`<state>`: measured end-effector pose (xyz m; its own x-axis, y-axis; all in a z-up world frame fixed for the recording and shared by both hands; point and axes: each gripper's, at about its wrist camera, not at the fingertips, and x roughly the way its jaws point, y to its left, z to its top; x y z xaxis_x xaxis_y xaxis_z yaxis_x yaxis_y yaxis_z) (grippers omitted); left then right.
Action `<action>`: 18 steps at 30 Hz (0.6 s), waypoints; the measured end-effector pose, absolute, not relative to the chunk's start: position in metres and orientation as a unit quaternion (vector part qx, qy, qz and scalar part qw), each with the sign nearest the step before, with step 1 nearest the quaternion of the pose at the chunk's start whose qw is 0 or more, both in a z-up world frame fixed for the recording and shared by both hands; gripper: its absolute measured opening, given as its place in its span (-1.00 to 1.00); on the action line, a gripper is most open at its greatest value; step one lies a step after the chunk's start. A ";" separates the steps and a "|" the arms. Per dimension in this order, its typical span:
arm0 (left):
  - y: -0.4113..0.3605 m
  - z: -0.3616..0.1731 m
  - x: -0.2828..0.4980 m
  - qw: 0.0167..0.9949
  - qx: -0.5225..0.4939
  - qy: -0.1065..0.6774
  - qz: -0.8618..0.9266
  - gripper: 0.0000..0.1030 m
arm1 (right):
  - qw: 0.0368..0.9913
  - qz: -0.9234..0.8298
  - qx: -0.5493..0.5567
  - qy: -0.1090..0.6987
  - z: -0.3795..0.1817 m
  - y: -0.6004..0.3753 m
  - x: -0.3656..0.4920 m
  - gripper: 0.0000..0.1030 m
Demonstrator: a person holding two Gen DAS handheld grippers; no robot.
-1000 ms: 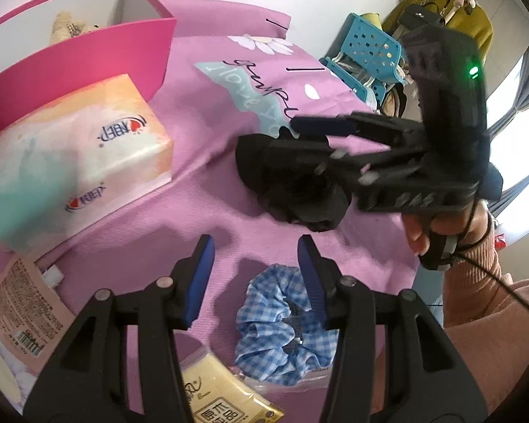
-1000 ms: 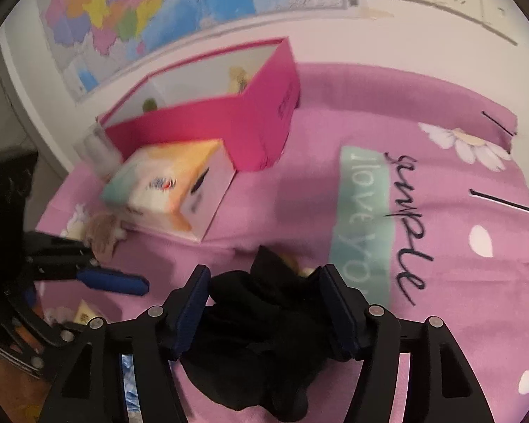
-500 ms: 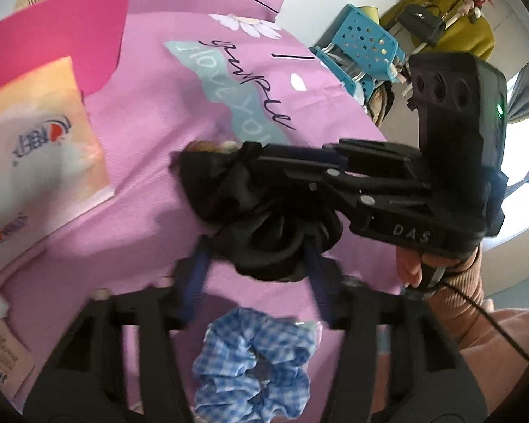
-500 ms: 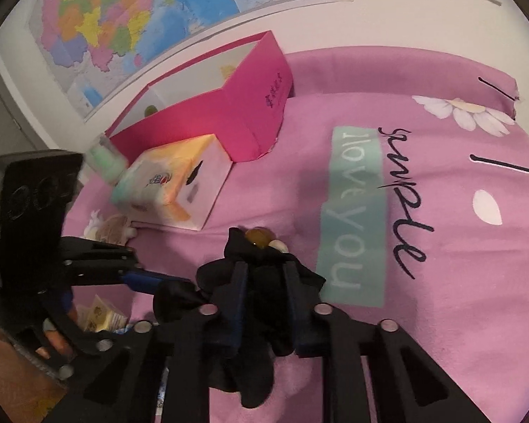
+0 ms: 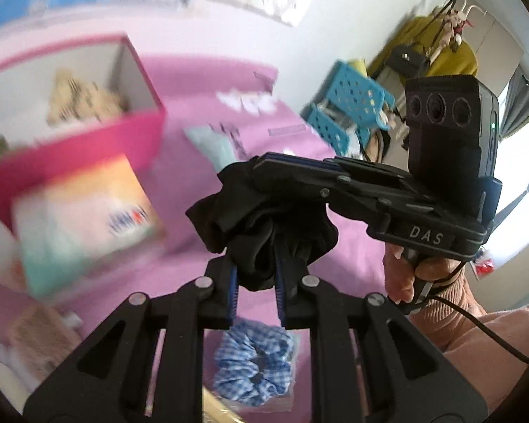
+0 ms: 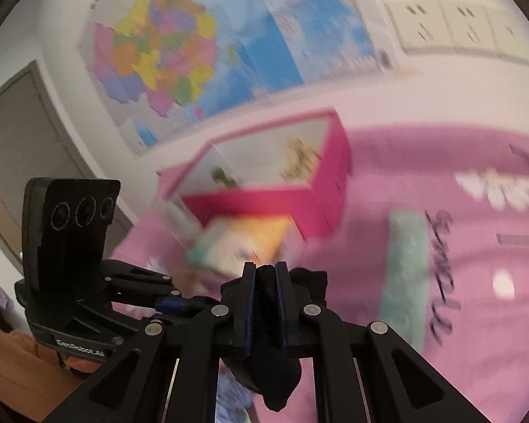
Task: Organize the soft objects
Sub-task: 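Lift the black scrunchie into the pink box and release it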
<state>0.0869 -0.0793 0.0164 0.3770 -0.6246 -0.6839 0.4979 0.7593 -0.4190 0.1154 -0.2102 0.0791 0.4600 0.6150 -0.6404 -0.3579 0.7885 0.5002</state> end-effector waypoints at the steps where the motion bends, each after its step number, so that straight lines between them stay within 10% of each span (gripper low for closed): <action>1: -0.076 0.022 0.089 0.832 -0.071 0.437 -0.334 -0.64 | 0.844 0.292 0.148 0.425 0.084 -0.208 0.119 -0.81; 18: -0.015 0.039 0.220 0.896 -0.037 0.422 -0.136 -0.63 | 0.868 0.323 0.090 0.366 0.109 -0.126 0.264 -0.84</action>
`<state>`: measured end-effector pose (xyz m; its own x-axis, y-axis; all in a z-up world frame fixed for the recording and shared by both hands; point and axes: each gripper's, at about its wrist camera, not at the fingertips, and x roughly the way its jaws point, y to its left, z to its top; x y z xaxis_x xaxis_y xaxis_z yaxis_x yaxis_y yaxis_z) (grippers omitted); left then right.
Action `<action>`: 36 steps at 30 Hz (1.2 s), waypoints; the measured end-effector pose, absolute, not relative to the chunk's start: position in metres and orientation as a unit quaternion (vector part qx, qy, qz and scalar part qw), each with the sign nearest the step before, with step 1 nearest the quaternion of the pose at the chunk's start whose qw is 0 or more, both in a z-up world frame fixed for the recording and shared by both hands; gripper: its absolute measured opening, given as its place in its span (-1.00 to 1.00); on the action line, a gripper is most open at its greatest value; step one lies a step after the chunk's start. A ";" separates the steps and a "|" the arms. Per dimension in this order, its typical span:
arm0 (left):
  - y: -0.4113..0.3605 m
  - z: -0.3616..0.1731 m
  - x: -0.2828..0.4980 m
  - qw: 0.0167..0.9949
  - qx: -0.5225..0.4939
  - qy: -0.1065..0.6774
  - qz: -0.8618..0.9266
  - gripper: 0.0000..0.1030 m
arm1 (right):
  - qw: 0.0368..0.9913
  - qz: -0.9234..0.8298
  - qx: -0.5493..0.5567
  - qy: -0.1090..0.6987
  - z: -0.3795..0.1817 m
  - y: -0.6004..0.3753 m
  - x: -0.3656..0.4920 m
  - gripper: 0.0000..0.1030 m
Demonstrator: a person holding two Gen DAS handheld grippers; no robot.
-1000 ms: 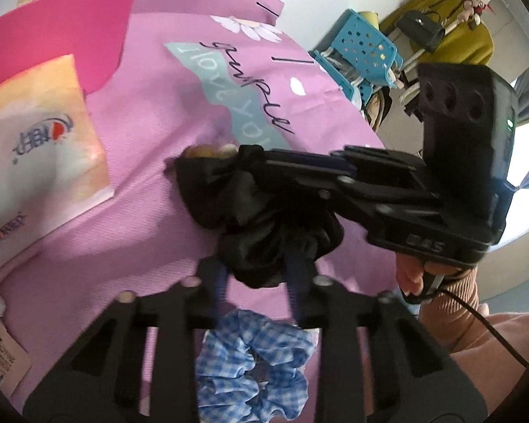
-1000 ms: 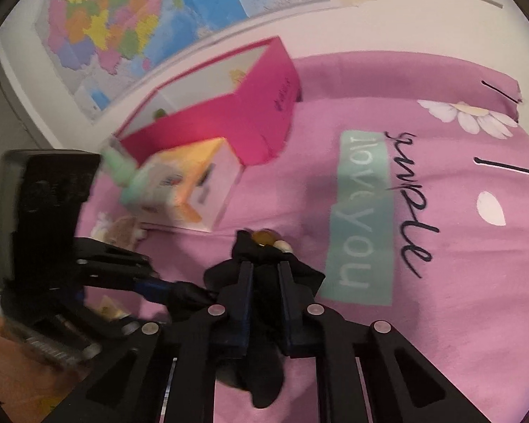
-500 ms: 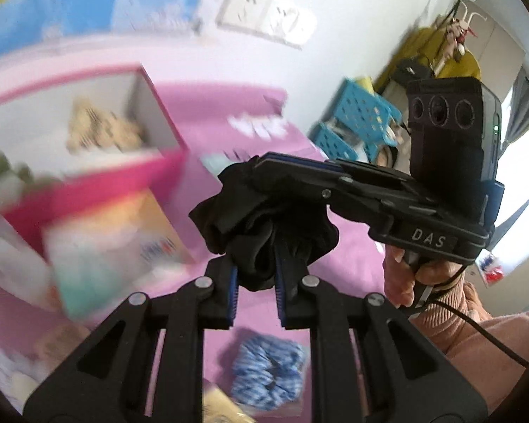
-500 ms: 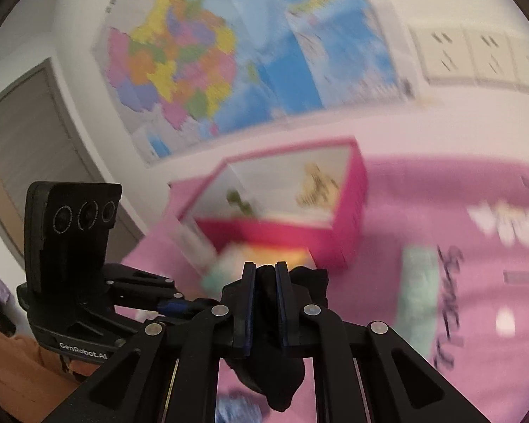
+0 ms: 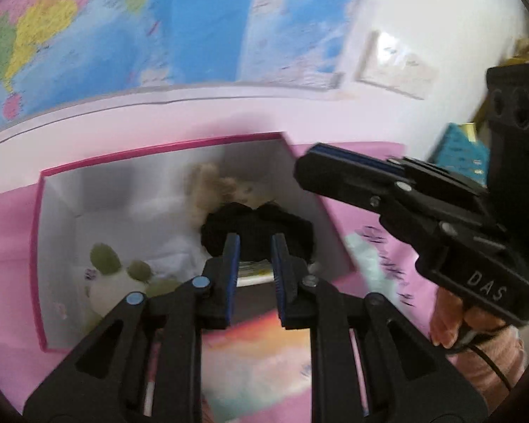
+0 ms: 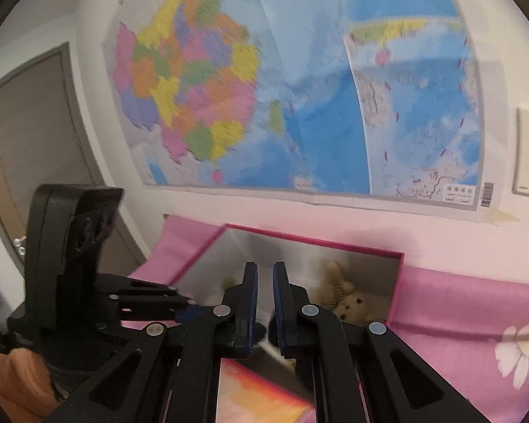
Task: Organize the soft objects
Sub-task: 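Lift the black scrunchie into the pink box and release it, then move the right gripper to the blue checked scrunchie and grasp it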
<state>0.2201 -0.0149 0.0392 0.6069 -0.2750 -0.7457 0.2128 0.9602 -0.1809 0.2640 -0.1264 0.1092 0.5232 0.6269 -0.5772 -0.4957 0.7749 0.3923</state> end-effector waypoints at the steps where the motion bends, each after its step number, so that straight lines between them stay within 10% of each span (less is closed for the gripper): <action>1: -0.014 0.034 0.225 0.894 -0.038 0.428 -0.129 -0.63 | 0.868 0.318 0.086 0.372 0.104 -0.126 0.268 -0.83; 18: -0.011 0.061 0.130 0.917 -0.003 0.346 -0.197 -0.10 | 0.846 0.327 0.116 0.404 0.085 -0.162 0.199 -0.27; 36: 0.023 -0.003 0.032 0.876 -0.058 0.430 -0.210 -0.08 | 0.786 0.389 0.104 0.469 0.058 -0.134 0.097 -0.13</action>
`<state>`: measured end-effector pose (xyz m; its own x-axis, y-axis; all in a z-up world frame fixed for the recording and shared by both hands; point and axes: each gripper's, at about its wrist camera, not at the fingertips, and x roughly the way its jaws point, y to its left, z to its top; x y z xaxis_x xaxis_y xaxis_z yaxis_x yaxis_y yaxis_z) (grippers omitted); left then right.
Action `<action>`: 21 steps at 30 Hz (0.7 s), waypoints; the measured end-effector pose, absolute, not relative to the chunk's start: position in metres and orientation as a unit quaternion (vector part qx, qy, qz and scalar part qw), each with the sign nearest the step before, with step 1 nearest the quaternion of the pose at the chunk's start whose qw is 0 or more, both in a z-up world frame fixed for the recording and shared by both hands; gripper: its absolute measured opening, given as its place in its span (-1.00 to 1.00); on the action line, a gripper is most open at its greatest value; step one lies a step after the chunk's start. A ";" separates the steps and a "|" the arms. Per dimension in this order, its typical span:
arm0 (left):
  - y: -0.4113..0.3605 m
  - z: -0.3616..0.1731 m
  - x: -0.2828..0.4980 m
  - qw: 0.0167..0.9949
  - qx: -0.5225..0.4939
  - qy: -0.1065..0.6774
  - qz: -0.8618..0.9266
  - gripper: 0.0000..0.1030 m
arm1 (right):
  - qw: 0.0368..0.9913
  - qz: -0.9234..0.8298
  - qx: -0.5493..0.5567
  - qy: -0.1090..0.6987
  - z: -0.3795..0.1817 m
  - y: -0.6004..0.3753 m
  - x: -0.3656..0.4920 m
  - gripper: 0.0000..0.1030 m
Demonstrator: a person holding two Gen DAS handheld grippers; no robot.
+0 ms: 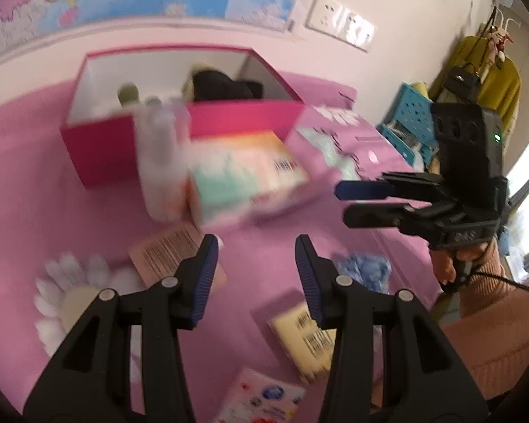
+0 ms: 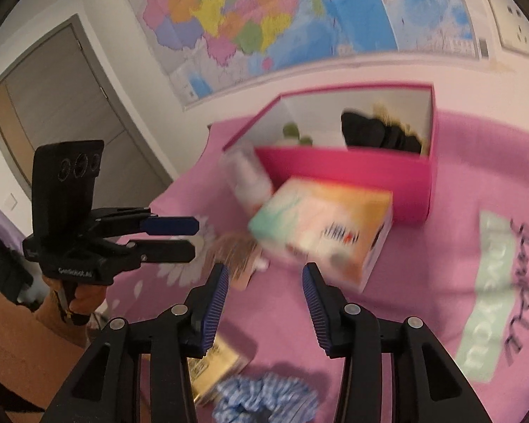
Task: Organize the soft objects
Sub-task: 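Move the right gripper to the blue checked scrunchie and grasp it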
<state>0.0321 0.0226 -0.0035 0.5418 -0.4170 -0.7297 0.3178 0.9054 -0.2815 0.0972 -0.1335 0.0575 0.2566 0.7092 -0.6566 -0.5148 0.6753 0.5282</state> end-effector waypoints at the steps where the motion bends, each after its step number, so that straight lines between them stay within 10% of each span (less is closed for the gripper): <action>1: 0.020 -0.007 0.028 0.873 -0.056 0.434 -0.214 -0.08 | 0.783 0.387 0.105 0.475 0.054 -0.134 0.094 -0.12; 16: -0.045 -0.036 0.013 0.824 -0.025 0.473 -0.311 -0.08 | 0.753 0.338 0.097 0.556 0.013 -0.162 0.048 0.11; 21: -0.055 -0.040 0.013 0.813 -0.019 0.483 -0.325 -0.08 | 0.746 0.341 0.097 0.564 0.006 -0.160 0.046 -0.48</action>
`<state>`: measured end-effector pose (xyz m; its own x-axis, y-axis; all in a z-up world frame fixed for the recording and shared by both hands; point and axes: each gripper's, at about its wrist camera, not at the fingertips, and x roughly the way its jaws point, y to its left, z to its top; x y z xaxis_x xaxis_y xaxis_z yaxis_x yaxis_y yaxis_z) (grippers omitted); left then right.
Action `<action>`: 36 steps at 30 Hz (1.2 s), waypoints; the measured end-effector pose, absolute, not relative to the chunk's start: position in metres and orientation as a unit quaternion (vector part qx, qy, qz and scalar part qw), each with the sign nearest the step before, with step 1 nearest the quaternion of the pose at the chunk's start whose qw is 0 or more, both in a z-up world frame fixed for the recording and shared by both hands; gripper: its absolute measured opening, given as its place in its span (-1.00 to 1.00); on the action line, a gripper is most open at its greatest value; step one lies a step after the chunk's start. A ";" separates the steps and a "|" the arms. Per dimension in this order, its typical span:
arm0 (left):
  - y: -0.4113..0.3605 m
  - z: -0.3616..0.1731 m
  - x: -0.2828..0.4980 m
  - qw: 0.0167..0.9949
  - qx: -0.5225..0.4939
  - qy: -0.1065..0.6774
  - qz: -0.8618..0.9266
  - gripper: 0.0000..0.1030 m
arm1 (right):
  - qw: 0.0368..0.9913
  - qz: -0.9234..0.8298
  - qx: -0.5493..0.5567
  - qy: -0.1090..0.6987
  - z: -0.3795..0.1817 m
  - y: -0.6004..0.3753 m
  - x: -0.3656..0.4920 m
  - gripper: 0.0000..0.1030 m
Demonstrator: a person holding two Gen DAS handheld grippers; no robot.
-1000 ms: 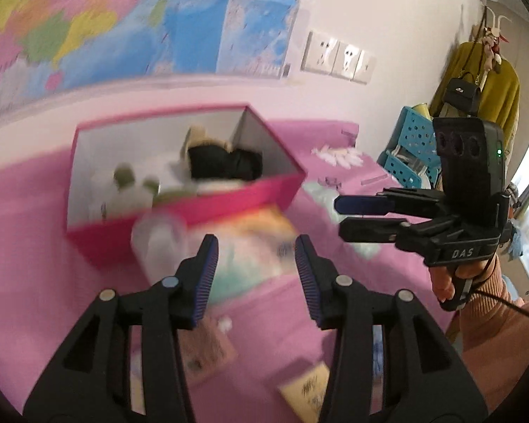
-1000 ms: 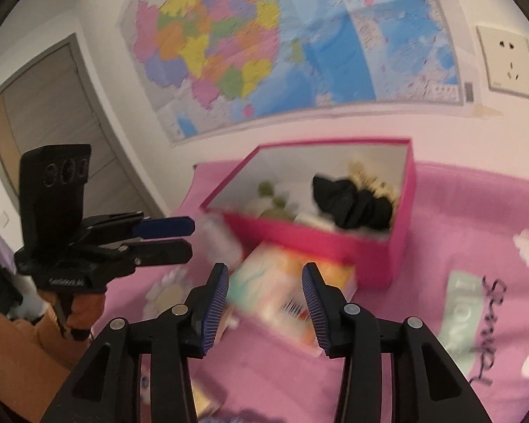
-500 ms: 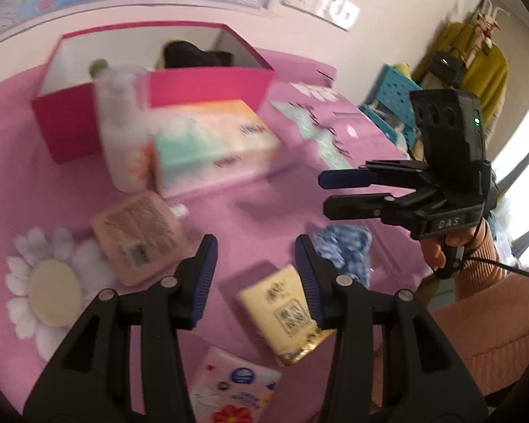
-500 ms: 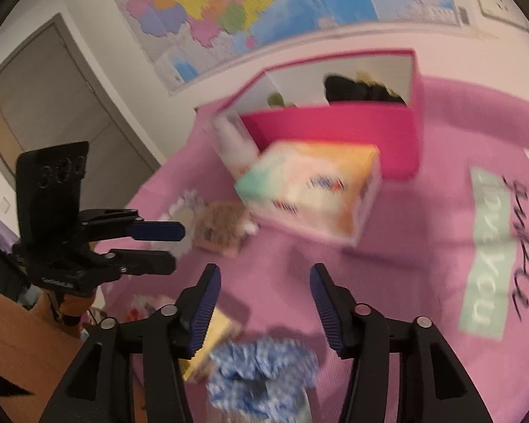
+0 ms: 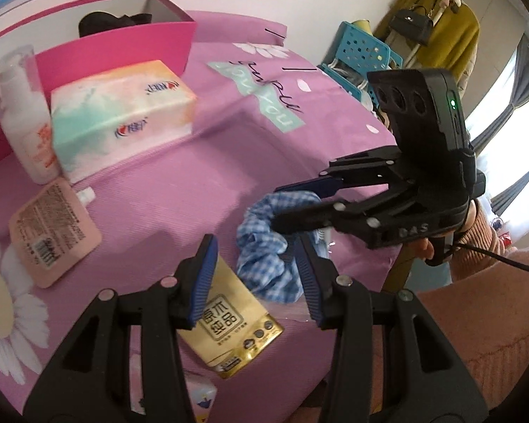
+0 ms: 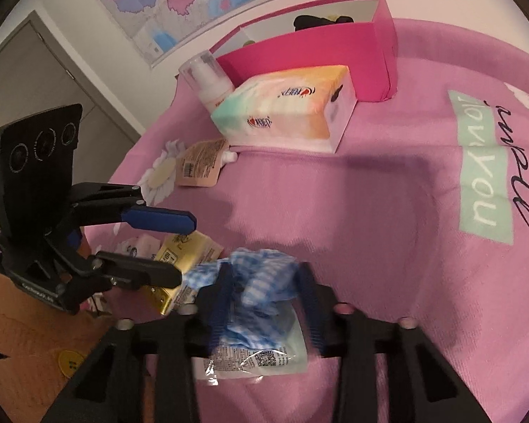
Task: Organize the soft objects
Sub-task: 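Move the right gripper to the blue checked scrunchie and grasp it, then carry the blue checked scrunchie into the pink box and release it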
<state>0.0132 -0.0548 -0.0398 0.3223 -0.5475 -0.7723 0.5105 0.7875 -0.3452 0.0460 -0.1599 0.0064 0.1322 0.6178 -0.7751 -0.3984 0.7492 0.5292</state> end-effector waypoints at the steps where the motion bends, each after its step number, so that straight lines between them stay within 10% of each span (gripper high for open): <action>1: -0.056 -0.041 0.014 0.811 -0.019 0.485 -0.327 -0.08 | 0.748 0.339 0.098 0.563 0.006 -0.161 0.046 -0.56; 36: -0.045 0.053 0.168 0.880 -0.032 0.409 -0.240 -0.37 | 0.857 0.345 0.070 0.376 0.110 -0.141 0.212 -0.72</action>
